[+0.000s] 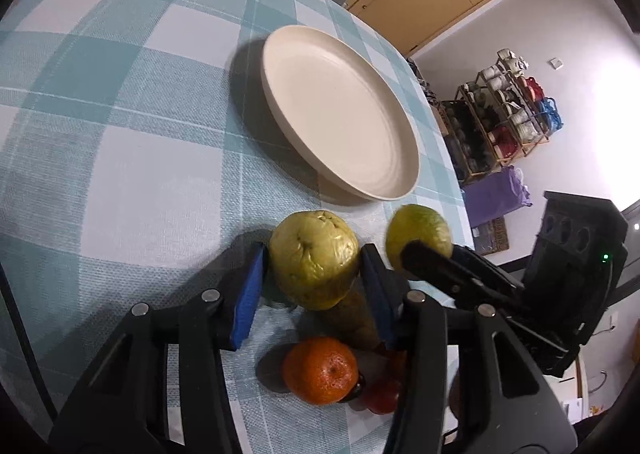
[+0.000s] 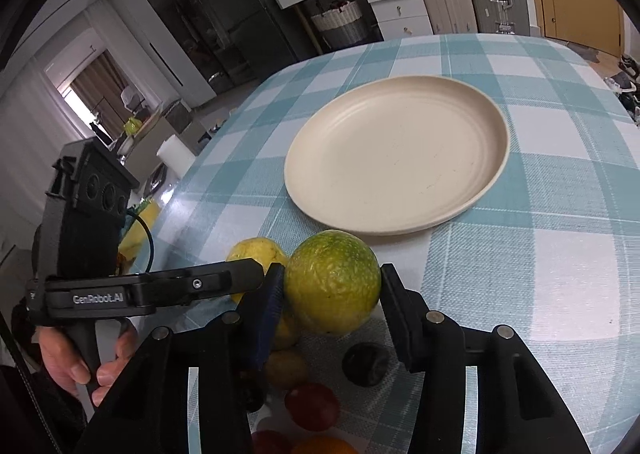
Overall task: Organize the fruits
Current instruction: 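Carry both citrus onto the cream plate and open both tools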
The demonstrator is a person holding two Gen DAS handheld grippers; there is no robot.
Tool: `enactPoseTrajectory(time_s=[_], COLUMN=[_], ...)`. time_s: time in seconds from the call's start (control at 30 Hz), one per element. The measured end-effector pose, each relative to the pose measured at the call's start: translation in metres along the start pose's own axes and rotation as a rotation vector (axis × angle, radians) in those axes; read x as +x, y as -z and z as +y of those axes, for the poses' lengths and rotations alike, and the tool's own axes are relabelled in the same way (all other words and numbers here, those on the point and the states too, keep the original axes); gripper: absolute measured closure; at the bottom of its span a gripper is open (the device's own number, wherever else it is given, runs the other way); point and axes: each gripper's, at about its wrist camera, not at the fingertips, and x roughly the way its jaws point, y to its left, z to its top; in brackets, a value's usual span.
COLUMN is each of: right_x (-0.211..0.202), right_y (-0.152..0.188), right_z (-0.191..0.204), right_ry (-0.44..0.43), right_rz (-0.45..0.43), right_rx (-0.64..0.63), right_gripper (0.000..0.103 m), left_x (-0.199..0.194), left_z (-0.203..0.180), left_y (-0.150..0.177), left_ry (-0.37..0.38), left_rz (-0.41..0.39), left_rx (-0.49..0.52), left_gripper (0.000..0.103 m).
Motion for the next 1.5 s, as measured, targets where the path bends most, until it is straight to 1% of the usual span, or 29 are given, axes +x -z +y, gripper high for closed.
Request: enactPoseTrajectory(time_s=[0.1, 0.23, 0.4, 0.53, 0.7, 0.77, 0.83, 1.03, 1.13, 1.2, 1.3, 1.43, 1.5], right_x=[-0.008, -0.009, -0.012, -0.018, -0.022, -0.024, -0.024, -0.025, -0.018, -0.015, -0.002, 0.029, 0.04], right_y=[0.0, -0.002, -0.008, -0.02, -0.037, -0.046, -0.056, -0.09, -0.108, -0.116, -0.127, -0.132, -0.134], right_z=[-0.001, -0.002, -0.001, -0.004, -0.01, -0.015, -0.02, -0.036, -0.045, -0.05, -0.055, -0.06, -0.064], right_ry=[-0.009, -0.014, -0.017, -0.008, 0.013, 0.022, 0.032, 0.042, 0.039, 0.037, 0.042, 0.04, 0.035], right_rz=[-0.02, -0.031, -0.046, -0.072, -0.104, -0.115, -0.125, -0.158, -0.148, -0.152, -0.147, -0.094, -0.084], right_rx=[0.001, 0.002, -0.014, -0.025, -0.045, -0.047, -0.051, -0.063, -0.059, -0.062, -0.076, -0.086, -0.075], right_gripper=[0.054, 0.054, 0.054, 0.054, 0.054, 0.054, 0.054, 0.054, 0.054, 0.054, 0.054, 0.054, 0.054], left_x=[-0.002, -0.01, -0.026, -0.038, -0.04, -0.036, -0.032, -0.007, 0.006, 0.015, 0.029, 0.046, 0.054], left_z=[0.002, 0.004, -0.004, -0.014, -0.026, -0.032, -0.037, -0.049, -0.053, -0.052, -0.049, -0.043, -0.04], left_y=[-0.001, -0.006, -0.017, -0.031, -0.06, -0.073, -0.084, -0.117, -0.131, -0.139, -0.151, -0.164, -0.169], left_ry=[0.002, 0.013, 0.022, 0.028, 0.039, 0.031, 0.038, 0.038, 0.004, 0.007, -0.004, -0.001, 0.001], left_rz=[-0.001, -0.021, -0.058, -0.086, -0.097, -0.099, -0.096, -0.074, -0.074, -0.06, -0.054, -0.031, -0.023], left_rx=[-0.007, -0.02, 0.008, 0.038, 0.059, 0.074, 0.08, 0.093, 0.108, 0.102, 0.098, 0.076, 0.065], left_gripper=[0.059, 0.059, 0.059, 0.059, 0.059, 0.059, 0.059, 0.059, 0.059, 0.059, 0.059, 0.059, 0.059])
